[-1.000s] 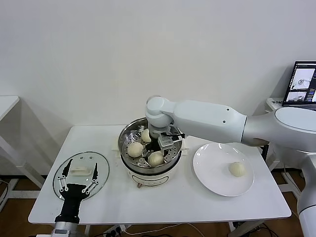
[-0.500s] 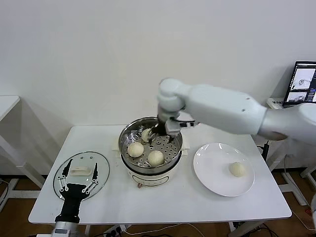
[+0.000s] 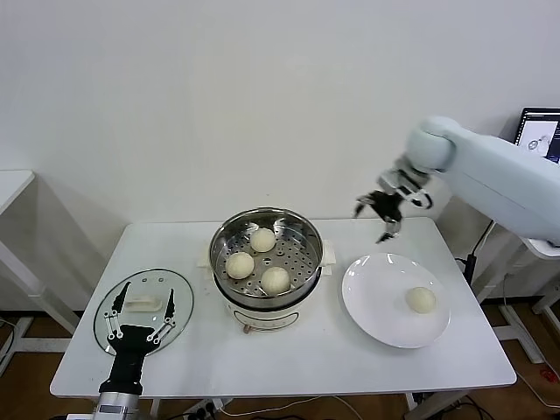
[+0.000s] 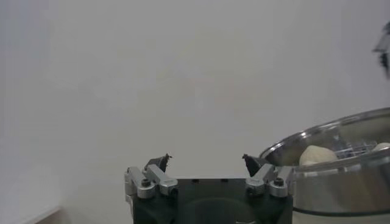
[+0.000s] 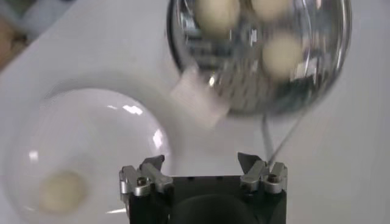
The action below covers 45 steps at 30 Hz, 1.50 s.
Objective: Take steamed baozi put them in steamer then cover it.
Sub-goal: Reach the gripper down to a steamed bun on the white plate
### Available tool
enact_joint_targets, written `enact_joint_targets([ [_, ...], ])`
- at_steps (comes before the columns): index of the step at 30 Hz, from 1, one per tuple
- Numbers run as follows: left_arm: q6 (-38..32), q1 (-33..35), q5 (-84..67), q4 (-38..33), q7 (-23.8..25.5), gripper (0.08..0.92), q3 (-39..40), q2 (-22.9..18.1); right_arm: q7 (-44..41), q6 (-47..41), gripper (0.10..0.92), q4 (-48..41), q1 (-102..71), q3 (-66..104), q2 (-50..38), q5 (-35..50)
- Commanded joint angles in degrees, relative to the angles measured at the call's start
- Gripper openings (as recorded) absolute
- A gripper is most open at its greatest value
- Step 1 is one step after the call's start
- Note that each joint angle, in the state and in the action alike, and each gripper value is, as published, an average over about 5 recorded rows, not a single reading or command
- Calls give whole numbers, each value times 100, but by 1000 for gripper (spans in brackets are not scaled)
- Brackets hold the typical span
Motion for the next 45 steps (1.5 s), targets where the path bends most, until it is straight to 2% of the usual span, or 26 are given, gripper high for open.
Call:
enact_joint_targets([
  [1, 28, 31, 20, -23, 0, 823, -18, -15, 223, -921, 823, -545, -1529, 511, -917, 178],
  [14, 11, 107, 42, -65, -7, 823, -63, -55, 380, -964, 823, -708, -2118, 722, -658, -416],
  [31, 14, 97, 61, -64, -16, 823, -63, -42, 519, -933, 822, -1169, -2277, 1022, -356, -623],
  [45, 22, 95, 60, -98, -26, 823, -70, -44, 429, -922, 695, -975, -1969, 931, -360, -532],
])
